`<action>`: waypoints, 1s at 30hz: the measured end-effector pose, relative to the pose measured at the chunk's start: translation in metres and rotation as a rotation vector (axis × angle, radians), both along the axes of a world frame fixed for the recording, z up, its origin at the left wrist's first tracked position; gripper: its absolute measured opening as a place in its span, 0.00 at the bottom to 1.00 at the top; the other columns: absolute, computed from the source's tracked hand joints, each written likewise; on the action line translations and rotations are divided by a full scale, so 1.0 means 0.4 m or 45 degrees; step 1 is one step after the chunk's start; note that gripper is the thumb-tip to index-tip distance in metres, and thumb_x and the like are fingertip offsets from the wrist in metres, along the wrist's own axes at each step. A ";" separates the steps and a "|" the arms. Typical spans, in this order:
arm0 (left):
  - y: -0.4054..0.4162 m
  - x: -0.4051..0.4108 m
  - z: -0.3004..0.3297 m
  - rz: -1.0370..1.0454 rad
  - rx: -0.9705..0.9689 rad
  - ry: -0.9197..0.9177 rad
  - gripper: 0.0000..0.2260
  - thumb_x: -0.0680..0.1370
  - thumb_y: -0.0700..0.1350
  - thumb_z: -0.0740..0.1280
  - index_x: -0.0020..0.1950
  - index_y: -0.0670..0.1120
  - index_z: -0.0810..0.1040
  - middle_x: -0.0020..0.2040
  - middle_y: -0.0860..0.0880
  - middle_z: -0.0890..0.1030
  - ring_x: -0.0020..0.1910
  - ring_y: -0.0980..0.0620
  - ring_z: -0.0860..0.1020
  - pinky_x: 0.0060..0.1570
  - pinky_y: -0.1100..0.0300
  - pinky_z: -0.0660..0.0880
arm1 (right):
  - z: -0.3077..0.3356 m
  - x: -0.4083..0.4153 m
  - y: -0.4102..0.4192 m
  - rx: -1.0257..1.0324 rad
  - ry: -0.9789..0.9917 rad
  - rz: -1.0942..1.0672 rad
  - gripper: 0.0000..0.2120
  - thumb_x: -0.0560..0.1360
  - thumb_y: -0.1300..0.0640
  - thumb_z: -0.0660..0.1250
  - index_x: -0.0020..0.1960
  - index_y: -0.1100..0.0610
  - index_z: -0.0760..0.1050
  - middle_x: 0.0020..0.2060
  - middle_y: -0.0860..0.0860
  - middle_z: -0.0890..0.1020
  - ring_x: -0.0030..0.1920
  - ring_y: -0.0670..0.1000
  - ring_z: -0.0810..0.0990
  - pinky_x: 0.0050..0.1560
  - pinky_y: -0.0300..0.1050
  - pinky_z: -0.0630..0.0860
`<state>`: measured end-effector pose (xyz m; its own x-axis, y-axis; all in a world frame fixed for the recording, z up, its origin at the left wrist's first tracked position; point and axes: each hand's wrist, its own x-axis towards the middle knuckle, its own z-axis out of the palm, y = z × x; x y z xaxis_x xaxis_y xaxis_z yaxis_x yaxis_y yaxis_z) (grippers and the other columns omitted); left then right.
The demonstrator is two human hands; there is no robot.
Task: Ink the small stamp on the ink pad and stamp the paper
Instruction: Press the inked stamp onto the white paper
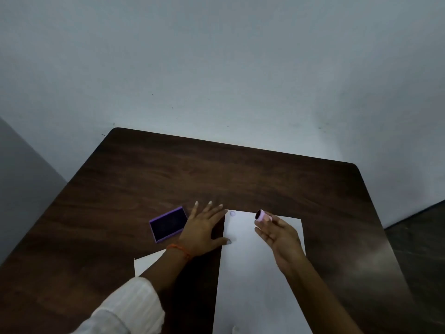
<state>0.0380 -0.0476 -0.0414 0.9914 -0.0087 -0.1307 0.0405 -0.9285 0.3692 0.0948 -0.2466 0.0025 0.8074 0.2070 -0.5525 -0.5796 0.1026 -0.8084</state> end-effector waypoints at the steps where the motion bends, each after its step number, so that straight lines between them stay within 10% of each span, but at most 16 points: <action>1: -0.001 0.007 -0.009 -0.013 0.026 0.024 0.37 0.71 0.64 0.64 0.74 0.54 0.53 0.77 0.52 0.54 0.76 0.51 0.47 0.72 0.45 0.34 | -0.006 0.003 0.007 -0.199 -0.113 -0.008 0.10 0.73 0.59 0.68 0.54 0.60 0.78 0.53 0.56 0.81 0.54 0.55 0.80 0.58 0.48 0.76; 5: -0.002 0.020 -0.039 -0.083 0.127 0.119 0.39 0.70 0.67 0.61 0.75 0.56 0.48 0.78 0.51 0.50 0.76 0.49 0.44 0.68 0.45 0.29 | -0.033 0.012 0.042 -0.743 -0.686 0.134 0.07 0.73 0.56 0.69 0.48 0.58 0.80 0.45 0.51 0.83 0.48 0.51 0.80 0.42 0.33 0.73; 10: 0.004 0.025 -0.055 -0.107 0.218 0.122 0.38 0.69 0.71 0.57 0.74 0.58 0.49 0.78 0.51 0.49 0.76 0.47 0.46 0.66 0.41 0.27 | -0.061 0.039 0.079 -1.092 -1.051 0.380 0.10 0.75 0.57 0.67 0.53 0.62 0.79 0.52 0.58 0.82 0.49 0.52 0.80 0.49 0.38 0.76; 30: -0.001 0.026 -0.036 -0.106 0.241 0.125 0.40 0.69 0.71 0.57 0.75 0.54 0.49 0.78 0.49 0.50 0.76 0.46 0.46 0.65 0.43 0.26 | -0.081 0.080 0.142 -1.731 -1.033 1.103 0.19 0.76 0.57 0.66 0.65 0.60 0.68 0.64 0.58 0.73 0.55 0.56 0.79 0.57 0.43 0.76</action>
<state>0.0484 -0.0480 -0.0559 0.9707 -0.0561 -0.2337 -0.0119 -0.9824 0.1863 0.1268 -0.1898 -0.0300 0.8546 0.4595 -0.2421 0.4379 -0.8881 -0.1397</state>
